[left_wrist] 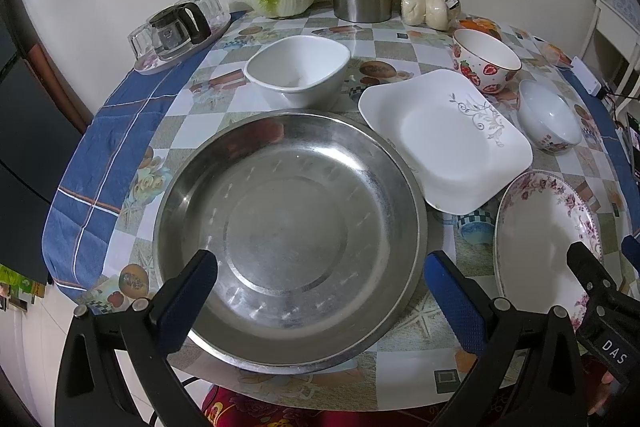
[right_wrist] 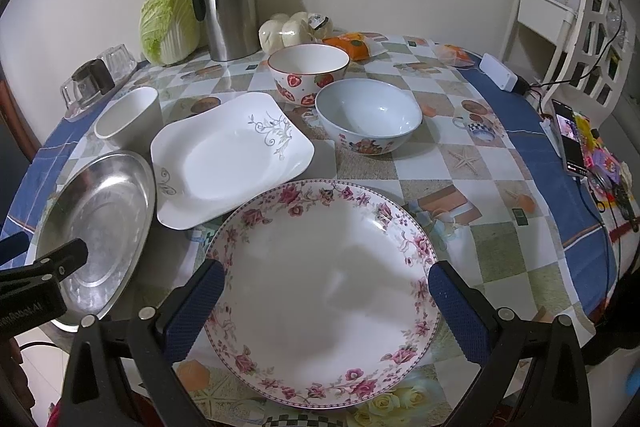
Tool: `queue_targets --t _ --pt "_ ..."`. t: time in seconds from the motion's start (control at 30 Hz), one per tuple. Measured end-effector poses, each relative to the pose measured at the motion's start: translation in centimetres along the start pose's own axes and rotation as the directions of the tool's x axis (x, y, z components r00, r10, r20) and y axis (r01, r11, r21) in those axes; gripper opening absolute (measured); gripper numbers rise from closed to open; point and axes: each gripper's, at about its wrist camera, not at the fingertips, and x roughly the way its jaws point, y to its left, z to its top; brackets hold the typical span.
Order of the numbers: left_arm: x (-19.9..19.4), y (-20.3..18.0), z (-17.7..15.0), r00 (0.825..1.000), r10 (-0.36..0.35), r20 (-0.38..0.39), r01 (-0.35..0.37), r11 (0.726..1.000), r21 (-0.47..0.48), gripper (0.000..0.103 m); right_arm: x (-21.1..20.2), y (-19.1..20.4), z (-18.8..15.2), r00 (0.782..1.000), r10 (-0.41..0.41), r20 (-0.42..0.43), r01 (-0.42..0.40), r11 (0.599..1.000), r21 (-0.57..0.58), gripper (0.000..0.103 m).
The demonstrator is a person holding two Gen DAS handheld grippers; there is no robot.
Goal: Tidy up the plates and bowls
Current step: 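Move both tools toward the rim of the large steel basin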
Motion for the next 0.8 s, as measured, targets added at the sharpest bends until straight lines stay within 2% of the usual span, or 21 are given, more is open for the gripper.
queue_targets --t 0.5,0.8 --pt "0.2 1.6 0.2 1.000 -0.002 -0.016 0.001 0.999 -0.040 0.103 0.1 1.4 -0.1 1.000 0.001 -0.004 -0.001 1.000 -0.024 0.103" --pt "0.6 4.3 0.1 1.000 0.018 -0.018 -0.020 0.993 -0.115 0.103 0.4 3.3 -0.3 1.000 0.020 -0.007 -0.020 0.998 -0.061 0.103"
